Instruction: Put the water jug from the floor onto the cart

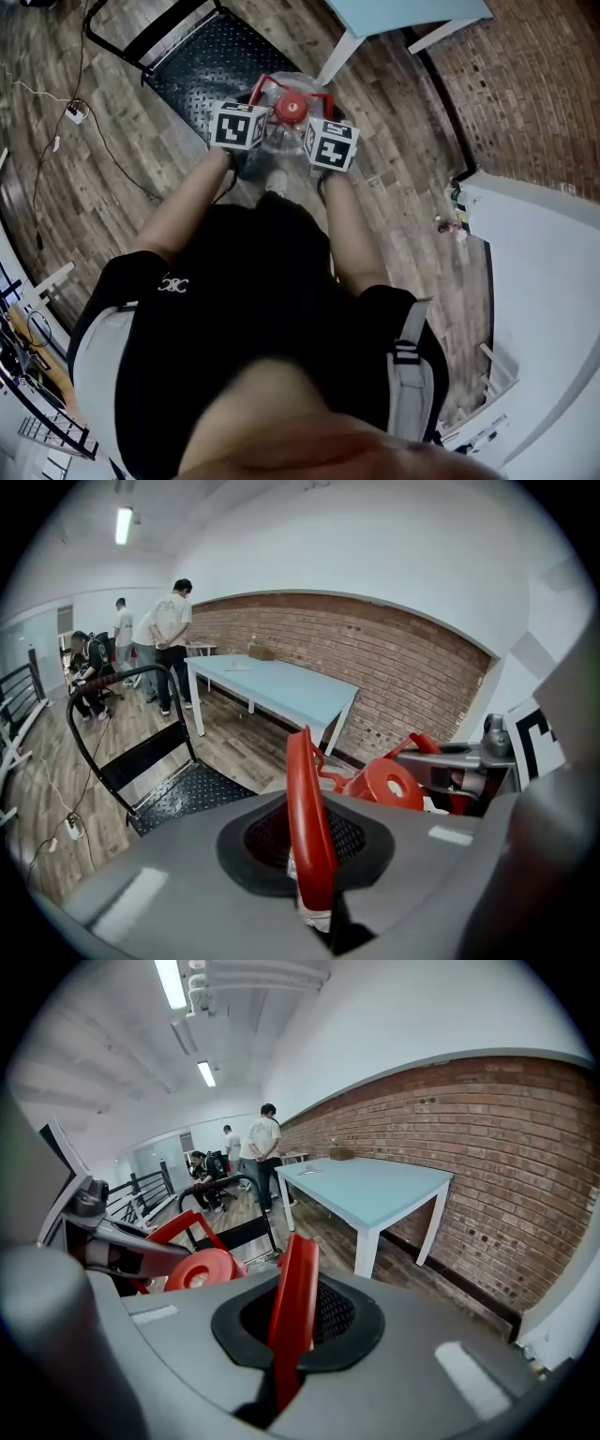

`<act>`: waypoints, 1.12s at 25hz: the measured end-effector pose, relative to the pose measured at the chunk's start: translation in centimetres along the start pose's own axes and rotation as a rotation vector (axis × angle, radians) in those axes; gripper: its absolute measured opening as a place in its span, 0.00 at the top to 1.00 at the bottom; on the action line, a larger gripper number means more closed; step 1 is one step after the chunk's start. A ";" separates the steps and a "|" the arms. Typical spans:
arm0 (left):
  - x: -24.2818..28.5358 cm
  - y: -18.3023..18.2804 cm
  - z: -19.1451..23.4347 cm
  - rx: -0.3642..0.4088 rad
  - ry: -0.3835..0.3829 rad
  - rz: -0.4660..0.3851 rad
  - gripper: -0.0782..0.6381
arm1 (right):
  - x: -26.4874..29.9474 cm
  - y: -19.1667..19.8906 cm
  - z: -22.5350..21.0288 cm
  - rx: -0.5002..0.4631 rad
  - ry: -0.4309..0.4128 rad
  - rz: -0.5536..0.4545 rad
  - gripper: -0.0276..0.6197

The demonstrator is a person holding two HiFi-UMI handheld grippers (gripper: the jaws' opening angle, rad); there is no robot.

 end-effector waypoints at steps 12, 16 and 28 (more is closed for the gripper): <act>9.4 -1.9 2.9 0.033 -0.032 0.056 0.85 | 9.9 -0.1 -2.9 -0.035 0.011 0.034 0.93; 12.2 -1.0 5.1 0.024 -0.027 0.082 0.85 | 13.2 1.0 -2.5 -0.061 0.016 0.047 0.93; 19.9 1.0 9.0 0.010 -0.001 0.149 0.83 | 21.3 4.2 -3.0 -0.100 0.066 0.060 0.91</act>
Point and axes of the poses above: the fingertips, and each gripper's own axes: x forward along the fingers, z to its left, y out of its underside, the point moved 8 cm from there along -x, backward along the fingers, and after that the axes turned 14 degrees about y, right-handed, at the moved point
